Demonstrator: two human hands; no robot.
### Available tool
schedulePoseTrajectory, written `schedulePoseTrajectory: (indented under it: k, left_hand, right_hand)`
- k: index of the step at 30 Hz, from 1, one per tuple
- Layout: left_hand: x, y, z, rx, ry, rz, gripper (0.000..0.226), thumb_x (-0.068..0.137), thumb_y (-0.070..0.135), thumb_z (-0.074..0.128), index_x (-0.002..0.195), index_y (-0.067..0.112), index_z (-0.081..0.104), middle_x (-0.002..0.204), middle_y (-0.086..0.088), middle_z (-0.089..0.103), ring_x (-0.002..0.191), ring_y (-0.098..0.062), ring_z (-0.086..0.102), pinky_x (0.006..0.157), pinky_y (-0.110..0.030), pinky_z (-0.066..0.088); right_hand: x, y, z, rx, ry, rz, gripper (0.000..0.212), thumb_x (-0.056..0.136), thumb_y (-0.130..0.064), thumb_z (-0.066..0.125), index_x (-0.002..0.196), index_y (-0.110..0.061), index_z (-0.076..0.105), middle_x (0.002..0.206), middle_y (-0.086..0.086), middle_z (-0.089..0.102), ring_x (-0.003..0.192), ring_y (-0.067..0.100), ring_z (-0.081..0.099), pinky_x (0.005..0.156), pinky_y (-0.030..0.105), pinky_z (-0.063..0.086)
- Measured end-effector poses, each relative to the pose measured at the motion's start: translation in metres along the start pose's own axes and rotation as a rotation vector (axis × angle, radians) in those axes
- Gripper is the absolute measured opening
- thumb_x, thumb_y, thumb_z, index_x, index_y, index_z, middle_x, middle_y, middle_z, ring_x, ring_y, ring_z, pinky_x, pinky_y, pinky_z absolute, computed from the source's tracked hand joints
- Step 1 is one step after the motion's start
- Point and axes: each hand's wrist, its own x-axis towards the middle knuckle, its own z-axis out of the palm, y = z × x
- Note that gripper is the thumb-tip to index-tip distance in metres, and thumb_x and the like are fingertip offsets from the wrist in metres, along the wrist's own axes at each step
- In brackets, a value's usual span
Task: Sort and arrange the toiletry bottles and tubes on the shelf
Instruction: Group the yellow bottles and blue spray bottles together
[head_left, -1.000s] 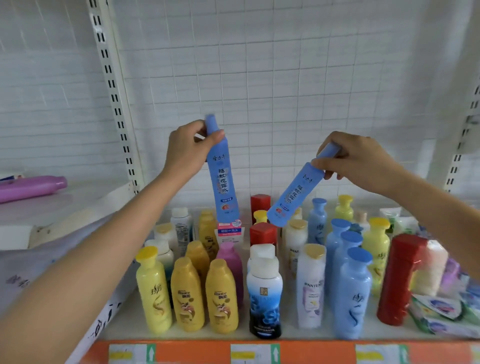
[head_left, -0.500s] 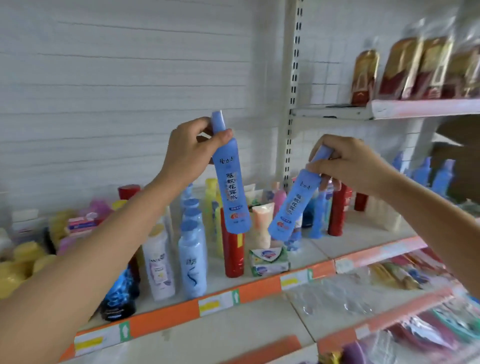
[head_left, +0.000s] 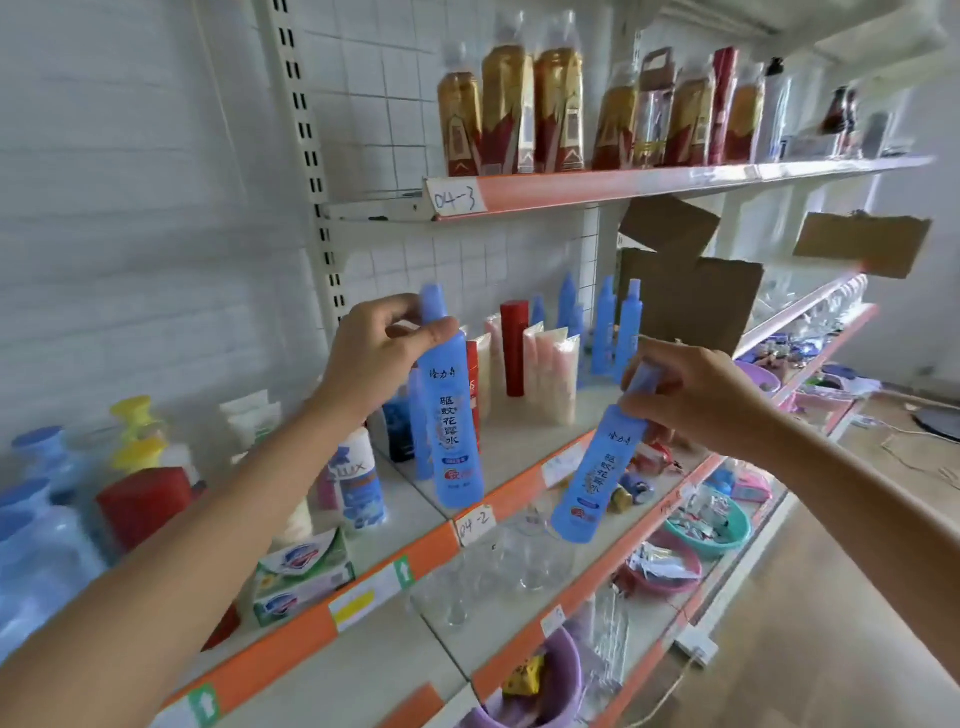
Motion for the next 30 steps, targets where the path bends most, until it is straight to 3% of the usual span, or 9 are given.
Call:
schedulePoseTrajectory:
  k: [4,6,9,11,14,18,22,26,30]
  left_hand:
    - [0.033,-0.015,0.064,-0.038,-0.075,-0.007,0.018,0.072,0.041,0.070,0.073,0.023,0.069,0.082,-0.020,0.069,0.081,-0.043,0.063,0.080,-0.049,0.053]
    - [0.052,-0.020,0.095,-0.047,-0.098,-0.003,0.009,0.079,0.029,0.071,0.071,0.027,0.068,0.081,-0.018,0.070,0.081,-0.040,0.065,0.073,-0.039,0.053]
    - [0.084,-0.030,0.131,-0.058,-0.133,-0.009,0.008,0.079,0.031,0.070,0.073,0.025,0.069,0.080,-0.025,0.068,0.080,-0.043,0.064,0.076,-0.049,0.055]
    - [0.103,-0.038,0.148,-0.081,-0.139,-0.037,0.012,0.073,0.037,0.071,0.075,0.025,0.070,0.081,-0.028,0.067,0.082,-0.043,0.064,0.080,-0.055,0.052]
    - [0.124,-0.051,0.171,-0.093,-0.142,-0.082,0.011,0.071,0.037,0.071,0.072,0.026,0.070,0.076,-0.013,0.070,0.082,-0.036,0.066,0.083,-0.054,0.052]
    - [0.139,-0.067,0.195,-0.050,-0.170,-0.113,0.023,0.067,0.045,0.071,0.076,0.024,0.069,0.066,-0.004,0.069,0.077,-0.036,0.066,0.078,-0.055,0.053]
    - [0.150,-0.075,0.209,-0.042,-0.168,-0.133,0.041,0.057,0.062,0.064,0.080,0.028,0.068,0.073,-0.014,0.070,0.078,-0.037,0.066,0.078,-0.055,0.053]
    - [0.161,-0.079,0.225,-0.009,-0.097,-0.179,0.029,0.060,0.053,0.068,0.080,0.033,0.068,0.079,-0.012,0.071,0.080,-0.032,0.067,0.082,-0.054,0.052]
    - [0.170,-0.078,0.242,0.006,0.004,-0.225,0.020,0.064,0.044,0.069,0.078,0.031,0.071,0.081,-0.006,0.072,0.084,-0.034,0.066,0.084,-0.055,0.051]
  right_hand:
    - [0.013,0.060,-0.019,-0.057,0.066,0.078,0.013,0.076,-0.009,0.067,0.088,-0.007,0.063,0.080,0.009,0.072,0.061,0.023,0.068,0.062,0.044,0.057]
    - [0.027,0.087,-0.031,-0.070,0.062,0.102,0.008,0.076,-0.009,0.067,0.082,-0.012,0.063,0.080,0.010,0.072,0.062,0.026,0.068,0.061,0.048,0.057]
    - [0.062,0.116,-0.047,-0.129,0.055,0.124,0.018,0.077,-0.010,0.066,0.068,-0.019,0.054,0.080,0.011,0.072,0.061,0.025,0.067,0.057,0.043,0.057]
    - [0.090,0.130,-0.054,-0.150,0.055,0.112,0.020,0.078,-0.009,0.065,0.067,-0.020,0.052,0.078,0.012,0.072,0.056,0.020,0.064,0.049,0.032,0.053]
    - [0.129,0.148,-0.052,-0.169,0.044,0.075,0.010,0.078,-0.008,0.064,0.074,-0.014,0.056,0.075,0.009,0.070,0.052,0.014,0.061,0.042,0.018,0.044]
    - [0.171,0.177,-0.036,-0.249,-0.011,0.031,0.015,0.081,-0.015,0.063,0.091,-0.006,0.056,0.078,0.007,0.064,0.064,0.022,0.060,0.060,0.033,0.048]
    - [0.215,0.203,-0.021,-0.230,-0.081,-0.016,0.015,0.082,-0.014,0.060,0.087,-0.017,0.047,0.081,0.003,0.061,0.066,0.021,0.055,0.055,0.026,0.041]
    - [0.266,0.228,-0.001,-0.226,-0.165,-0.043,0.014,0.083,-0.011,0.055,0.095,-0.014,0.048,0.090,0.011,0.061,0.074,0.031,0.060,0.061,0.034,0.049]
    - [0.305,0.251,0.013,-0.233,-0.292,-0.096,0.021,0.085,-0.009,0.053,0.105,-0.005,0.049,0.087,0.008,0.053,0.077,0.023,0.048,0.060,0.026,0.036]
